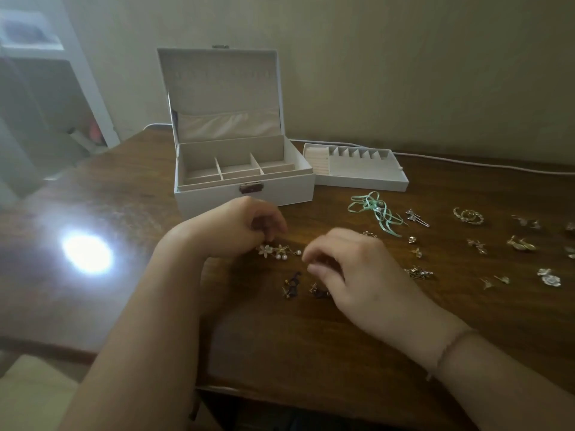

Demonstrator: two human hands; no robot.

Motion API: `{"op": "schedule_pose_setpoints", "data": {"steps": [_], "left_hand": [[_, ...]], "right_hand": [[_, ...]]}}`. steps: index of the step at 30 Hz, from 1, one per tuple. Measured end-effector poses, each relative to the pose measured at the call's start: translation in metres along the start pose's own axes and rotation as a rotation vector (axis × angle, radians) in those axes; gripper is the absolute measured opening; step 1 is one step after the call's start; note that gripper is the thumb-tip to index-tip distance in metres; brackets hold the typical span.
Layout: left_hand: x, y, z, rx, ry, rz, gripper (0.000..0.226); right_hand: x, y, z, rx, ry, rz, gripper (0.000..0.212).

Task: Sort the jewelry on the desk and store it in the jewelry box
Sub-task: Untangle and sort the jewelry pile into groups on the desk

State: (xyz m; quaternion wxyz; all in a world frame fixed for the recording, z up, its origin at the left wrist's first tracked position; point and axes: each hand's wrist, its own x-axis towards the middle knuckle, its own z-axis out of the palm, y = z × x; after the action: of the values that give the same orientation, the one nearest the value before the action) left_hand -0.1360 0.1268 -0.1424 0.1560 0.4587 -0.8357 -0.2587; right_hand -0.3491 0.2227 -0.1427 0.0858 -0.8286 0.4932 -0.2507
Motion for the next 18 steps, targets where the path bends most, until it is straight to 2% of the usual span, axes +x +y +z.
{"op": "schedule_pose_setpoints", "data": {"steps": [2,6,13,18], "left_hand": [[0.000,-0.001,0.000,0.014,0.008,-0.004,0.044],[-0.002,-0.003,-0.002,-0.023,0.049,0.034,0.038],[-0.011,-0.001,-0.011,-0.319,0.181,0.112,0.038],[-0.013,0.002,-0.013,-0.433,0.274,0.119,0.031]], "right_hand": [[0.011,-0.006,0.002,0.054,-0.023,-0.003,0.019],[0.023,-0.009,0.007,0.101,-0.198,-0.002,0.029],[0.038,0.009,0.007,0.263,-0.045,0.234,0.021],[0.044,0.009,0.003,0.236,-0.044,0.240,0.029]]}}
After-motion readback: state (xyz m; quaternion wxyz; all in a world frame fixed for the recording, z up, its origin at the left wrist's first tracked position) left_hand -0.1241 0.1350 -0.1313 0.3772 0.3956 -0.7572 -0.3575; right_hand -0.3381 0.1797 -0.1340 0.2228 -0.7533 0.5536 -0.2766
